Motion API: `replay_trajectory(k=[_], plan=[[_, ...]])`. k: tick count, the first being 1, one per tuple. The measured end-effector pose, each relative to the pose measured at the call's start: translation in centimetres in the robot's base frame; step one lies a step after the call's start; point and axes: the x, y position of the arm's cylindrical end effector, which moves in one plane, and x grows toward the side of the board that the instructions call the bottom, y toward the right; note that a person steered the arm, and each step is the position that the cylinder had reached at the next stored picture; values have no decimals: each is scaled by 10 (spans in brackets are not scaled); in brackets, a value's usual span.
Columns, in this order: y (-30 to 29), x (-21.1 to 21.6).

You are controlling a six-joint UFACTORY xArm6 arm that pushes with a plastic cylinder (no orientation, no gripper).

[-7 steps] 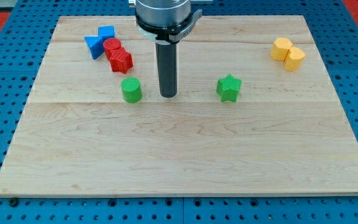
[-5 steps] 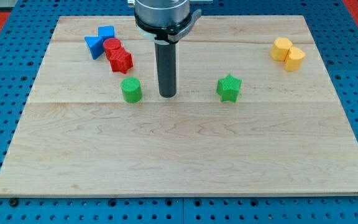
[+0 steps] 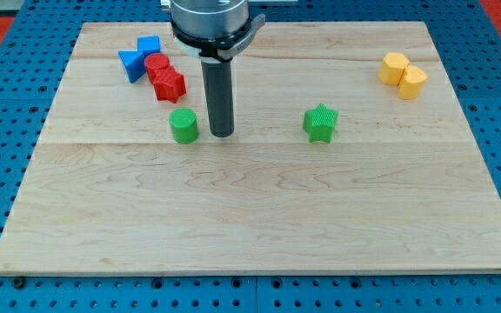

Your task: Place the arm below the green star

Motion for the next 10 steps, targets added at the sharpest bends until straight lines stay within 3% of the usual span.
replay_trajectory(k=[4, 6, 7, 9, 10], plan=[[-3, 0], [-3, 60], [-3, 60], [-29, 35], [-38, -1]])
